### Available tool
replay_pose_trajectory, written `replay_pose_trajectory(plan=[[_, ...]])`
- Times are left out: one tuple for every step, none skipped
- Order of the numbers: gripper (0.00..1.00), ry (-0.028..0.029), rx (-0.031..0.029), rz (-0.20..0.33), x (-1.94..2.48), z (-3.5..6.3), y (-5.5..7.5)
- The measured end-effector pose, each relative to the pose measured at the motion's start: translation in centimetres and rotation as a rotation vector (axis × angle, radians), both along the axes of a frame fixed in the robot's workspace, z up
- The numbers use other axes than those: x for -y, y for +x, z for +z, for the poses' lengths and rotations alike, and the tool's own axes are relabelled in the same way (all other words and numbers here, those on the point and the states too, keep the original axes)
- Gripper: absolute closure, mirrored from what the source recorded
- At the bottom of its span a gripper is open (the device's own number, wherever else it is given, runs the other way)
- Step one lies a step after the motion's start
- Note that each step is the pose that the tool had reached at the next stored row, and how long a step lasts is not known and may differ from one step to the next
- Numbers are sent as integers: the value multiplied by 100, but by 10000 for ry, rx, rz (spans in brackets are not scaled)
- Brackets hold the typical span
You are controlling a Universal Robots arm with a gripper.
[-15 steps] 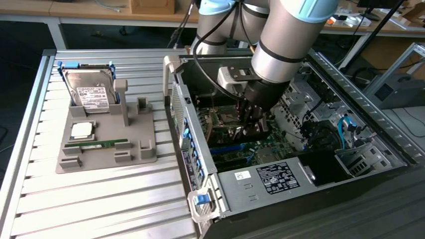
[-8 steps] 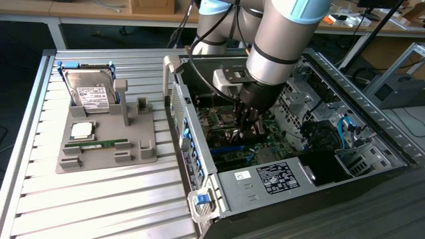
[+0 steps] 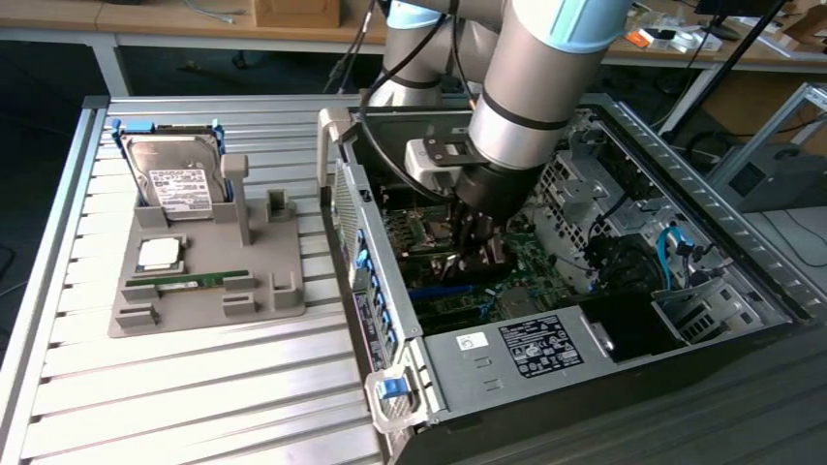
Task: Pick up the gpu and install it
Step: 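Insert the gpu into the slot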
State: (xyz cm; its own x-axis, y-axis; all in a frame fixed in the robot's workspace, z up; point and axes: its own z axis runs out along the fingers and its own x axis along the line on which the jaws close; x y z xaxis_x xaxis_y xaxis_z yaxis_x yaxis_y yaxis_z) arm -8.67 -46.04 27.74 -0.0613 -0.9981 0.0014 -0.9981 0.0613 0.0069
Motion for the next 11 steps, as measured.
replay_pose_trajectory(plan=[[73, 2, 1, 1, -5, -9, -19], [73, 0, 0, 0, -8, -15, -46], [73, -1, 1, 0, -9, -22, -56], [73, -4, 0, 1, -9, -27, -57], [73, -1, 1, 1, -9, -34, -57], [73, -3, 0, 1, -9, -36, -57], [73, -4, 0, 0, -9, -37, -57], [73, -3, 0, 0, -9, -39, -57], [73, -3, 1, 0, -9, -42, -57], [73, -1, 1, 1, -9, -45, -57], [73, 0, 2, 0, -9, -50, -57]])
